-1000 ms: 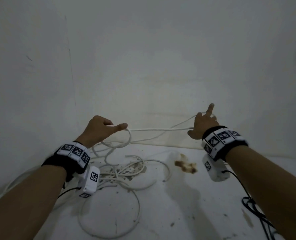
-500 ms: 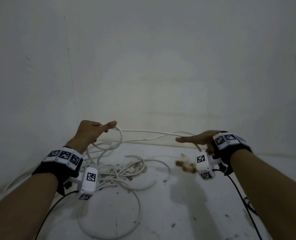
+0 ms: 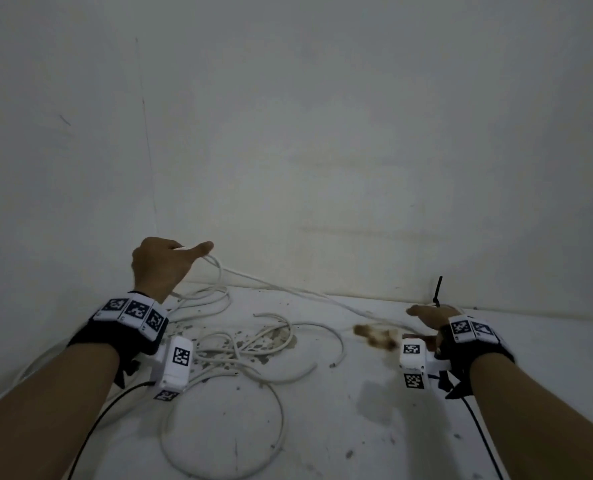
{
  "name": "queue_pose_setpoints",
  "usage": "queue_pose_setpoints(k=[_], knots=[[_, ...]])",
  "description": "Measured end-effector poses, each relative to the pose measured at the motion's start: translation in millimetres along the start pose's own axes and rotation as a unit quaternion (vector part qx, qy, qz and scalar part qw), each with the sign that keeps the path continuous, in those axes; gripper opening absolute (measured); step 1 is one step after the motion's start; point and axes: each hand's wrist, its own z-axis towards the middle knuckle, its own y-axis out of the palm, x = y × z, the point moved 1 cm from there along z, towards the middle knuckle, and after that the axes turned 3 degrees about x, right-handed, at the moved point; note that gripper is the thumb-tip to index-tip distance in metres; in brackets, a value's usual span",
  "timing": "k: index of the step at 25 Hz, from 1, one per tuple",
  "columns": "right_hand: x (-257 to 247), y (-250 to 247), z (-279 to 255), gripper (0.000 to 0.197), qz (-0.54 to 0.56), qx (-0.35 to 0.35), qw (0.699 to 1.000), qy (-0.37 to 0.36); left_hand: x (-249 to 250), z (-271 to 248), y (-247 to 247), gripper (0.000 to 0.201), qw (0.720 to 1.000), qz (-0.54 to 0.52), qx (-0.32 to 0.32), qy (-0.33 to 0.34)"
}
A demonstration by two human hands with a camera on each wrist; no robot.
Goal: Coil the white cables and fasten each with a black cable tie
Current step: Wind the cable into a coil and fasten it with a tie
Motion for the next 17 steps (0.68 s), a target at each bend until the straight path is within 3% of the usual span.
queue_pose_setpoints(k=[3, 5, 7, 10, 12, 14, 17], knots=[[16.0, -10.1, -2.5, 0.055, 0.008, 0.021, 1.0, -0.003, -11.7, 14.0, -21.7, 0.063, 0.998, -0.02, 0.015, -0.054], [11.5, -6.7, -7.7, 0.056, -0.005, -0.022, 1.0, -0.007, -9.8, 13.7, -21.7, 0.059, 0.996, -0.039, -0.034, -0.079], [-10.6, 6.3, -12.9, 0.058, -0.036, -0.002, 0.998, -0.042, 6.0, 4.1, -5.5, 0.05, 0.991, -0.065, -0.088, -0.072], [-61.3, 31.2, -50.6, 0.104, -0.165, 0.024, 0.973, -0.159, 38.7, -17.5, 20.7, 0.046, 0.984, -0.071, -0.16, -0.045], [-99.1, 39.4, -89.6, 0.124, -0.238, -0.005, 0.932, -0.272, 54.9, -28.2, 32.6, 0.049, 0.98, -0.056, -0.192, -0.023], [-130.2, 52.1, -118.4, 0.107, -0.214, -0.078, 0.887, -0.402, 68.3, -39.2, 37.9, 0.049, 0.968, -0.061, -0.244, -0.014], [-142.7, 63.3, -141.3, 0.049, -0.107, -0.15, 0.851, -0.492, 75.9, -53.7, 36.6, 0.048, 0.939, -0.128, -0.319, -0.028]])
